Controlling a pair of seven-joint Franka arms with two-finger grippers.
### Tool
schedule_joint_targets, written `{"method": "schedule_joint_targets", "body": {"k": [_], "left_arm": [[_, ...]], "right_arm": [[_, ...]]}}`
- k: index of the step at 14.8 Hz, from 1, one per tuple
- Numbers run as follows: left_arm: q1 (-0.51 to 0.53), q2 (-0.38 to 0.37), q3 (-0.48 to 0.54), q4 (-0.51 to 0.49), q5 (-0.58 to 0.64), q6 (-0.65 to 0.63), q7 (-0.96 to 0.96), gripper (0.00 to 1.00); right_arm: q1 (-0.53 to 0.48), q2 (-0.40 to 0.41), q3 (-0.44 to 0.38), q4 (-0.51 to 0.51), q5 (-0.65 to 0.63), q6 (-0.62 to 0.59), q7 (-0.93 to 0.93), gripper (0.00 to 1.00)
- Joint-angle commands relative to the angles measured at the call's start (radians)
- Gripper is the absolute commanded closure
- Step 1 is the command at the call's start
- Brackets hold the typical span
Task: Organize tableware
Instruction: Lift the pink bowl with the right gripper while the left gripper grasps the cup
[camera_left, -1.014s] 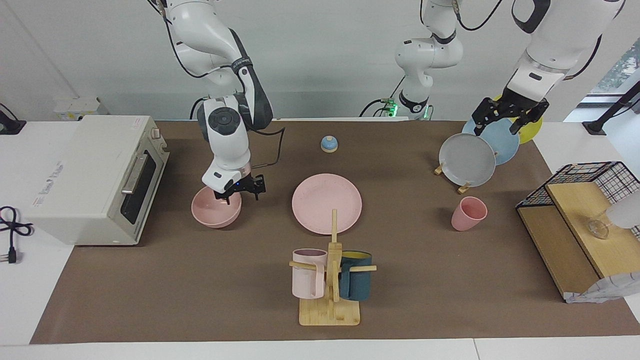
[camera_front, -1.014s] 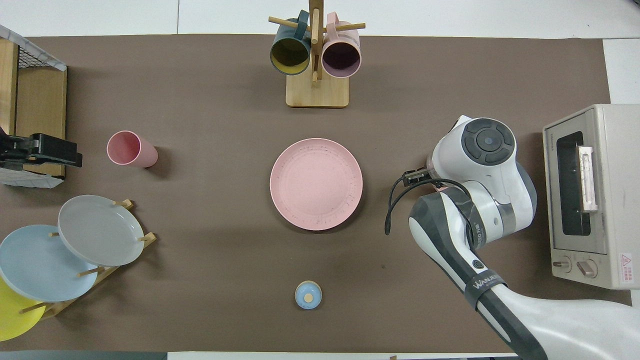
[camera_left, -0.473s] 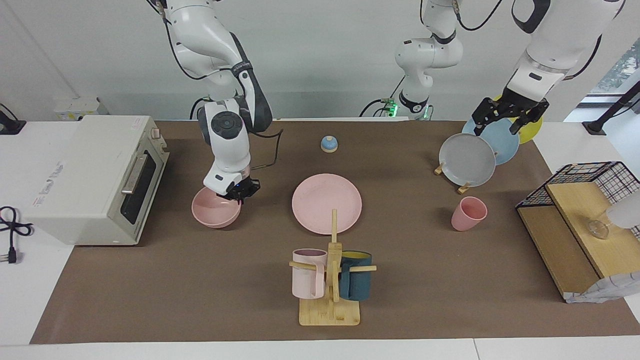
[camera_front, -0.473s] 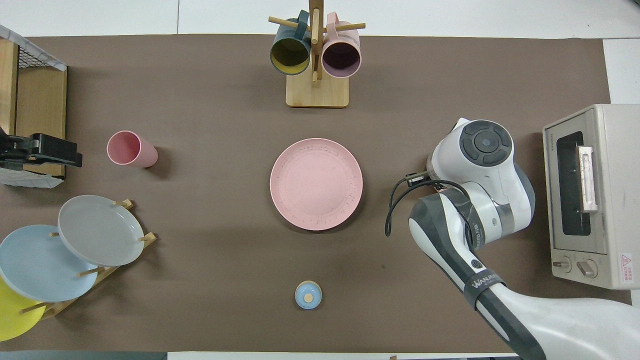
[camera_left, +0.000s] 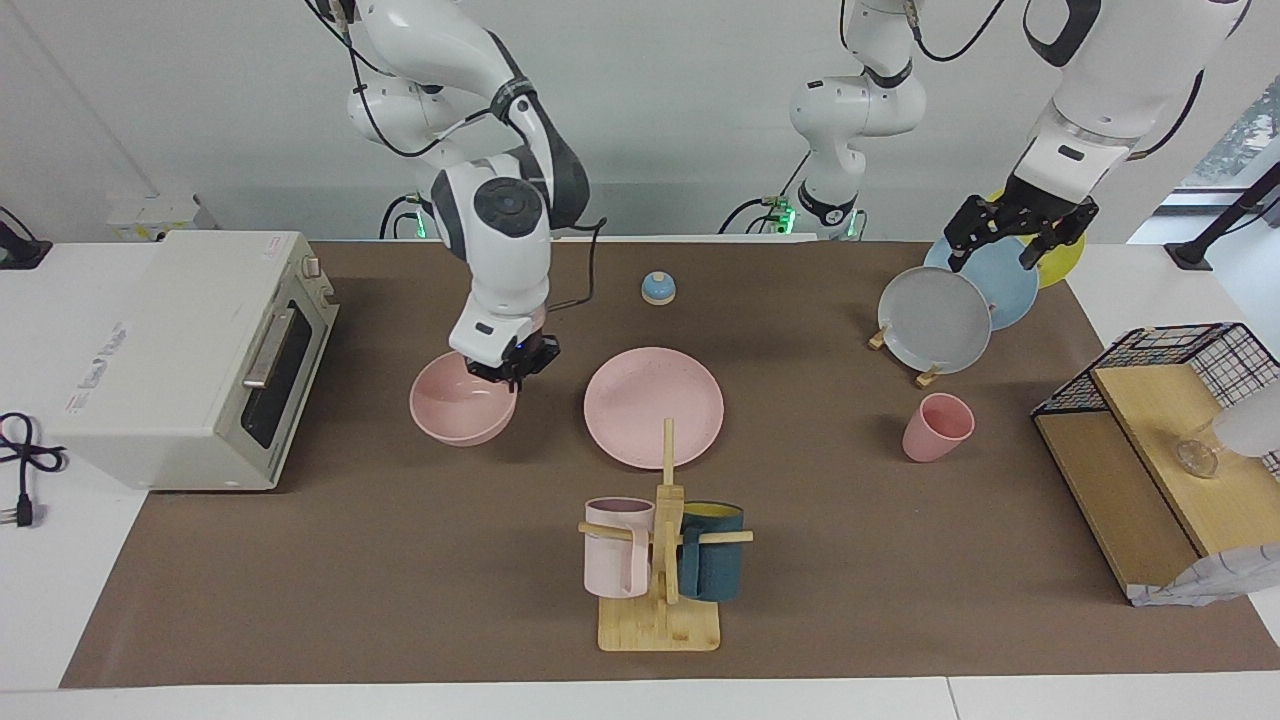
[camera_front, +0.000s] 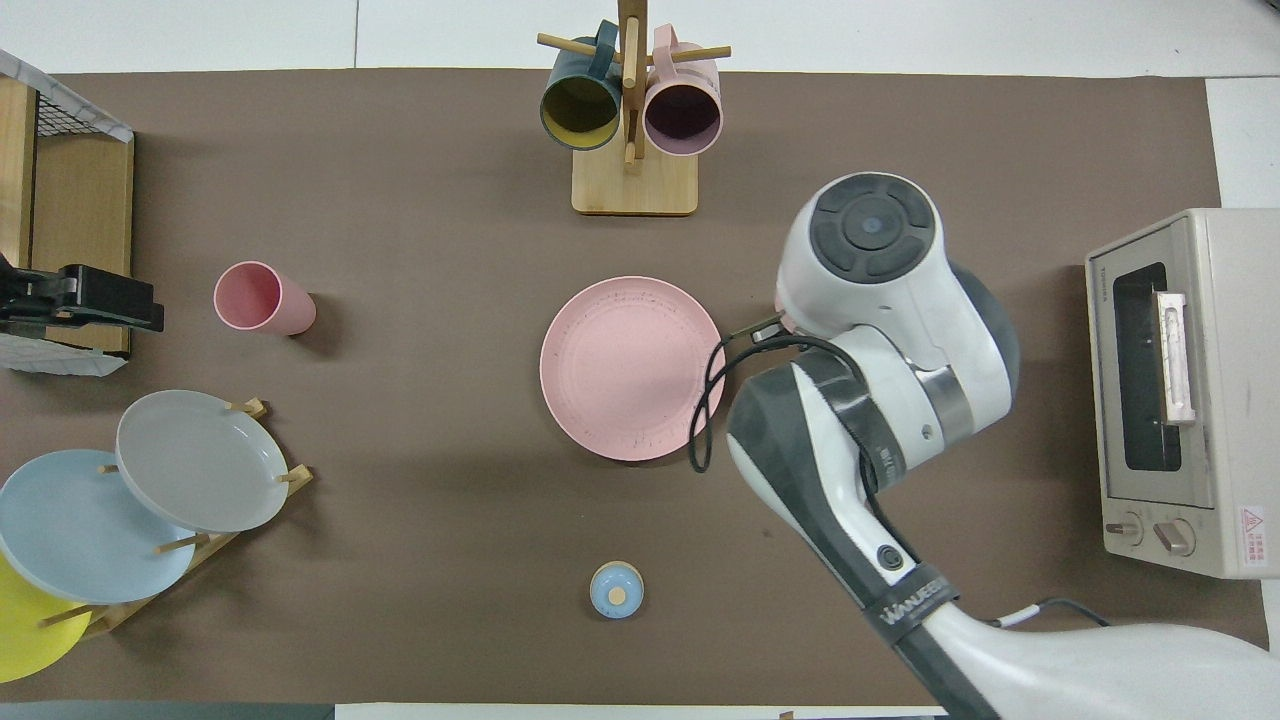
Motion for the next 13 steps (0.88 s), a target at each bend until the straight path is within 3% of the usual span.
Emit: {"method": "schedule_joint_targets", "body": {"k": [1,3,5,8,13], "left_arm": [[0.009,0.036,0.008,-0.034,0.009,0.084,-0.004,0.00],[0.009,0.137,0.007,-0.034,0.009,0.173,-0.004,0.00],[0.006,0.239,0.007,-0.034,0.009,0.268,0.000,0.00],[-0.004,0.303,0.007,-0.046,0.011,0.329,0.009,0.00],[-0.016,0.333,0.007,-0.089,0.009,0.372,0.035,0.00]], "right_arm": [[0.108,0.228,0.001,0.358,-0.005,-0.181,0.184,1.00],[0.178,0.322,0.003,0.501,-0.005,-0.203,0.293,1.00],[0.244,0.366,0.003,0.532,-0.005,-0.159,0.390,1.00],[0.276,0.376,0.004,0.518,0.028,-0.087,0.465,1.00],[0.287,0.334,0.008,0.367,0.047,0.028,0.469,1.00]]}}
